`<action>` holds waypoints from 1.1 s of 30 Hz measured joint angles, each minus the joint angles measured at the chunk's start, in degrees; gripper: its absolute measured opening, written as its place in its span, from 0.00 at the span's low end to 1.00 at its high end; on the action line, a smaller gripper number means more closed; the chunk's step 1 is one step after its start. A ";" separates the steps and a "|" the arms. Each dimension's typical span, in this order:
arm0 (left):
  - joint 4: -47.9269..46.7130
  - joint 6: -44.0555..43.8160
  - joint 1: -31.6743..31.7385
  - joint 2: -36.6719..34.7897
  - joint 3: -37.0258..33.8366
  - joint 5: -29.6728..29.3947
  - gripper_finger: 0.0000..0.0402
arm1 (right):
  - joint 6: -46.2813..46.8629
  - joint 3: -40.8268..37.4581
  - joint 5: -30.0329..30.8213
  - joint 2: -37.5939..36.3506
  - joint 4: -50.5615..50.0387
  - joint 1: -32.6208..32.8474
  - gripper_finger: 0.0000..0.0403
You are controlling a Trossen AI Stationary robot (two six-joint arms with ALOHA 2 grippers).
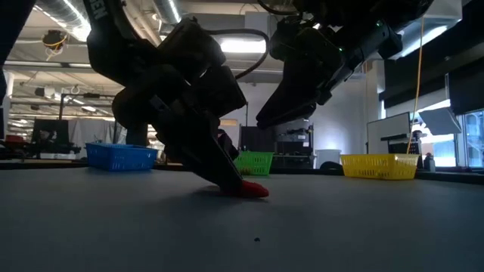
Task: Sort produce into baskets
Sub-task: Put the red chili pepper into the green bin
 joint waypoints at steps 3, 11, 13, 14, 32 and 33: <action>-0.16 0.00 0.13 -0.20 -0.04 0.11 0.06 | 0.06 -0.02 0.00 0.00 0.00 -0.02 0.40; -5.58 2.08 1.81 -4.28 -0.33 -1.65 0.10 | 0.06 -0.01 -0.02 0.00 -0.12 -0.01 0.40; -7.51 2.86 2.36 -6.13 -0.31 -2.66 0.10 | 0.06 -0.02 -0.04 0.00 -0.15 -0.02 0.40; -8.94 3.34 2.68 -7.03 -0.31 -3.02 0.10 | 0.06 -0.01 -0.04 0.00 -0.17 0.00 0.40; -26.34 14.54 13.61 -24.85 -0.24 -18.31 0.13 | 0.04 -0.01 0.38 0.00 -0.10 -0.01 0.40; -26.39 15.08 14.54 -25.59 -0.24 -19.48 0.13 | 0.04 -0.01 0.39 0.00 0.00 -0.01 0.40</action>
